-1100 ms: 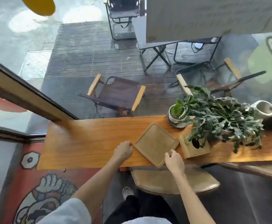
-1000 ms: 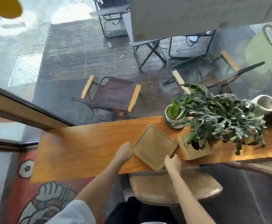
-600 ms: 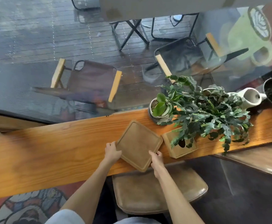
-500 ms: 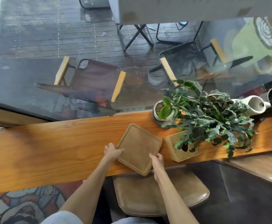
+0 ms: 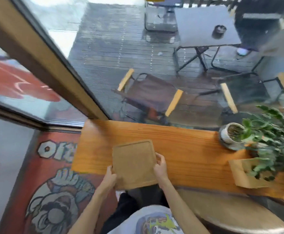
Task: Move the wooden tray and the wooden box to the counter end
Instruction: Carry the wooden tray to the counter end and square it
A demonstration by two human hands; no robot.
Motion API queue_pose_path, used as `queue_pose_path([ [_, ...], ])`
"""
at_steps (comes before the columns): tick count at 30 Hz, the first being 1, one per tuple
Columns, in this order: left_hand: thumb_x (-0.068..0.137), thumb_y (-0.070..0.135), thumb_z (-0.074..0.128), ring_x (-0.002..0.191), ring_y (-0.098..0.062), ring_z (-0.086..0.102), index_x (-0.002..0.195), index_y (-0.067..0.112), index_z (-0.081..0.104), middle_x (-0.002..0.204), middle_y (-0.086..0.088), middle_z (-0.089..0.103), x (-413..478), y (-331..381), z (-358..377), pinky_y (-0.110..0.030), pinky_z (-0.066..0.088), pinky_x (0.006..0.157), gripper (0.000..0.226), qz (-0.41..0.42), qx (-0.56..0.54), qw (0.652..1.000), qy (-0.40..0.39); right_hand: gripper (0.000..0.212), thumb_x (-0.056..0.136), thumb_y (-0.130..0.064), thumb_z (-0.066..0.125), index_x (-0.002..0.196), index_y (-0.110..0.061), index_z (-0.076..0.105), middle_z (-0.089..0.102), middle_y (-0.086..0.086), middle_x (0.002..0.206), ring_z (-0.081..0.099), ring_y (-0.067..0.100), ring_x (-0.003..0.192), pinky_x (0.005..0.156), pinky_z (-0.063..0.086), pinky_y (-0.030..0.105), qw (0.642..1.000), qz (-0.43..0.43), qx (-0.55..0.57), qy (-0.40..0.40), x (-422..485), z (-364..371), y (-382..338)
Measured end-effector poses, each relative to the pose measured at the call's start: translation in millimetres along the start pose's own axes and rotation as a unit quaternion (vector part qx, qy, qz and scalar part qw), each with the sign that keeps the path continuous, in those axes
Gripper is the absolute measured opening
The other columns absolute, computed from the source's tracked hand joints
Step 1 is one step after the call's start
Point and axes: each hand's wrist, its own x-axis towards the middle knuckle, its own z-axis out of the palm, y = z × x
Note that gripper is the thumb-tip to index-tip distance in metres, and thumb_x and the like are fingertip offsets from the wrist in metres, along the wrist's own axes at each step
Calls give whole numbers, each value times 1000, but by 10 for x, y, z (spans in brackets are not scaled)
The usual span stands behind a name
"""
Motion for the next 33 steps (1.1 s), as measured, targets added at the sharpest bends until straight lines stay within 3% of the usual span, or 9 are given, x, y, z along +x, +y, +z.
queue_pose_path([
  [2, 99, 24, 57, 102, -30, 61, 135, 16, 37, 130, -19, 61, 22, -181, -348, -42, 55, 83, 41, 49, 26, 996, 70, 45, 99, -12, 53, 141, -24, 46, 53, 3, 141, 52, 25, 129, 103, 50, 43, 999, -23, -23, -2, -103, 439, 35],
  [4, 99, 16, 56, 106, -33, 61, 117, 14, 51, 111, -13, 64, 115, -286, -615, -43, 50, 90, 20, 86, 88, 981, 152, 49, 100, -13, 54, 148, -18, 43, 51, -1, 142, 47, 24, 135, 105, 46, 40, 998, -45, -41, 16, -130, 817, 130],
  [7, 95, 9, 56, 105, -32, 59, 116, 7, 60, 108, -12, 64, 316, -361, -893, -36, 44, 83, 21, 108, 148, 964, 193, 49, 101, -11, 52, 149, -19, 44, 50, -1, 149, 44, 24, 141, 115, 39, 46, 996, -60, -51, 51, -26, 1186, 334],
  [11, 100, 9, 49, 77, -10, 45, 101, 11, 55, 103, -6, 48, 538, -203, -1085, -19, 34, 62, 7, 146, 206, 952, 173, 49, 103, -6, 46, 151, -17, 42, 49, 3, 148, 43, 23, 140, 114, 35, 36, 990, -84, -58, 95, 221, 1410, 442],
  [13, 101, 6, 46, 71, -4, 43, 101, 13, 54, 101, -3, 43, 707, -46, -1093, -16, 37, 56, 11, 159, 216, 949, 163, 49, 104, -7, 43, 152, -16, 40, 50, 6, 144, 44, 25, 137, 109, 35, 33, 985, -107, -75, 115, 406, 1429, 382],
  [15, 100, 7, 45, 75, -12, 47, 104, 11, 55, 103, -4, 44, 924, 88, -1067, -22, 44, 65, 11, 179, 226, 943, 164, 49, 104, -8, 44, 152, -15, 39, 51, 8, 139, 47, 24, 131, 107, 36, 33, 978, -135, -103, 124, 619, 1415, 291],
  [21, 101, 17, 46, 96, -28, 56, 149, 15, 40, 122, -8, 44, 1458, 356, -952, -32, 42, 78, 49, 221, 230, 928, 193, 49, 101, -4, 48, 149, -11, 44, 45, 0, 118, 47, 17, 112, 101, 39, 31, 955, -200, -144, 167, 1148, 1347, 40],
  [26, 101, 10, 45, 108, -29, 54, 152, 9, 35, 119, -6, 43, 1734, 359, -899, -31, 41, 85, 52, 264, 237, 912, 205, 49, 99, -2, 51, 147, -8, 46, 46, 1, 117, 47, 19, 115, 108, 42, 39, 942, -229, -155, 190, 1349, 1384, 150],
  [33, 99, 11, 53, 87, -17, 46, 148, 6, 42, 101, -4, 43, 1920, 191, -995, -26, 42, 74, 51, 374, 249, 865, 222, 51, 97, -5, 57, 147, -8, 46, 47, 0, 112, 46, 16, 108, 103, 45, 42, 903, -300, -214, 220, 1522, 1395, 315],
])
